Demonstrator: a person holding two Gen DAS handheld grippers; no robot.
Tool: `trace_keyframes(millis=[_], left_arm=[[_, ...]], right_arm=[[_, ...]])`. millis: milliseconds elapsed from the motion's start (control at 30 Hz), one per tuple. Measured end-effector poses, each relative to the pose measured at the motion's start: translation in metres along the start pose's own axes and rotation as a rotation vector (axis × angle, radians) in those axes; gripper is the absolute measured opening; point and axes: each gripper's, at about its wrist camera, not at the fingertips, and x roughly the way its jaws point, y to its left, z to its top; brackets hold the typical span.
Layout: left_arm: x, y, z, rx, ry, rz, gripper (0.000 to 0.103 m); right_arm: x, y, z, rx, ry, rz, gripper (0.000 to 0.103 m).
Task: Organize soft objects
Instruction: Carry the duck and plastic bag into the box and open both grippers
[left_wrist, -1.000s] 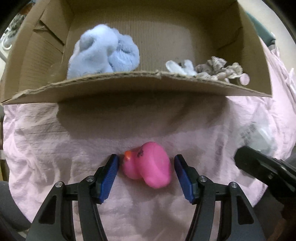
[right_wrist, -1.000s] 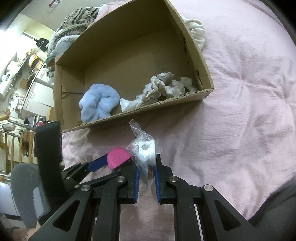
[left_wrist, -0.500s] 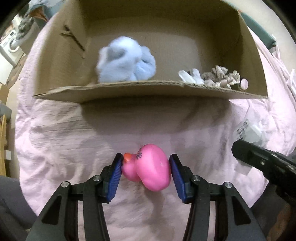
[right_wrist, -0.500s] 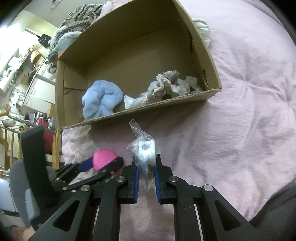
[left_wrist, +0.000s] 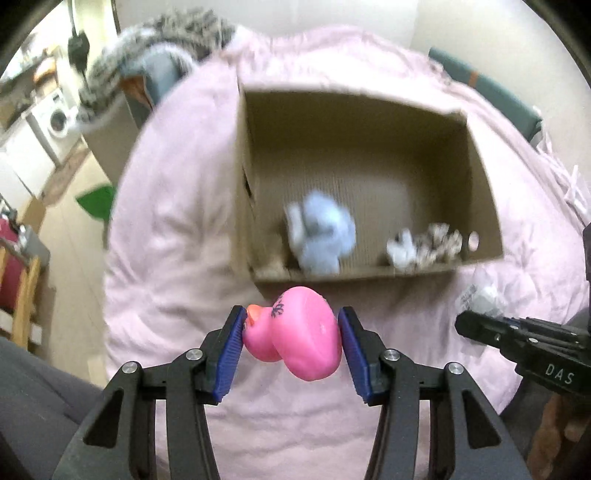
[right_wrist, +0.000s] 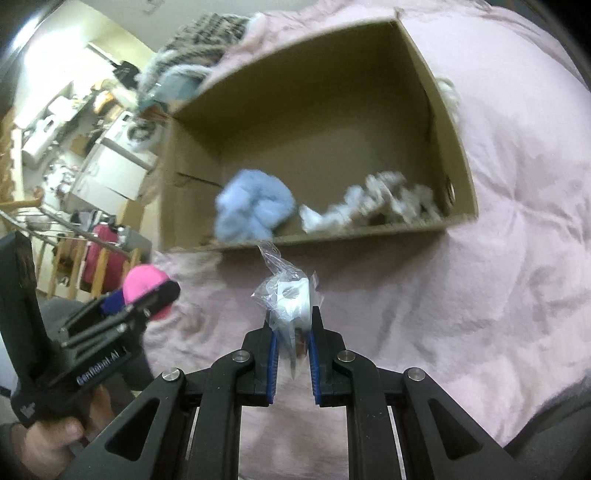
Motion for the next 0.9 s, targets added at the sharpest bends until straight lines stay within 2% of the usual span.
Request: trace_keyframes(millis=[167, 467, 700, 800, 900], left_arm=[[-0.014, 0.009, 0.023, -0.003, -0.078, 0.002, 0.047], [0.004, 0.01, 0.049, -0.004, -0.12, 0.016, 0.047], [0.035, 0.002, 0.063, 0.03, -0.181, 0.018, 0.047], [0.045, 0.003, 0.061, 0.036, -0.222, 0.033, 0.047], [0.056, 0.004, 0.056, 0.046, -0.227, 0.045, 0.047]], right_arm=[[-0.026, 0.009, 0.017, -0.054, -0.088, 0.03, 0.015], [-0.037, 0.008, 0.056, -0.067, -0.178, 0.014, 0.015], [-0.007, -0.007, 0.065, -0.041, -0.145, -0.018, 0.015], [0.006, -0.014, 0.061, -0.034, -0.116, -0.051, 0.015], [0.014, -0.02, 0.058, -0.021, -0.093, -0.07, 0.015]])
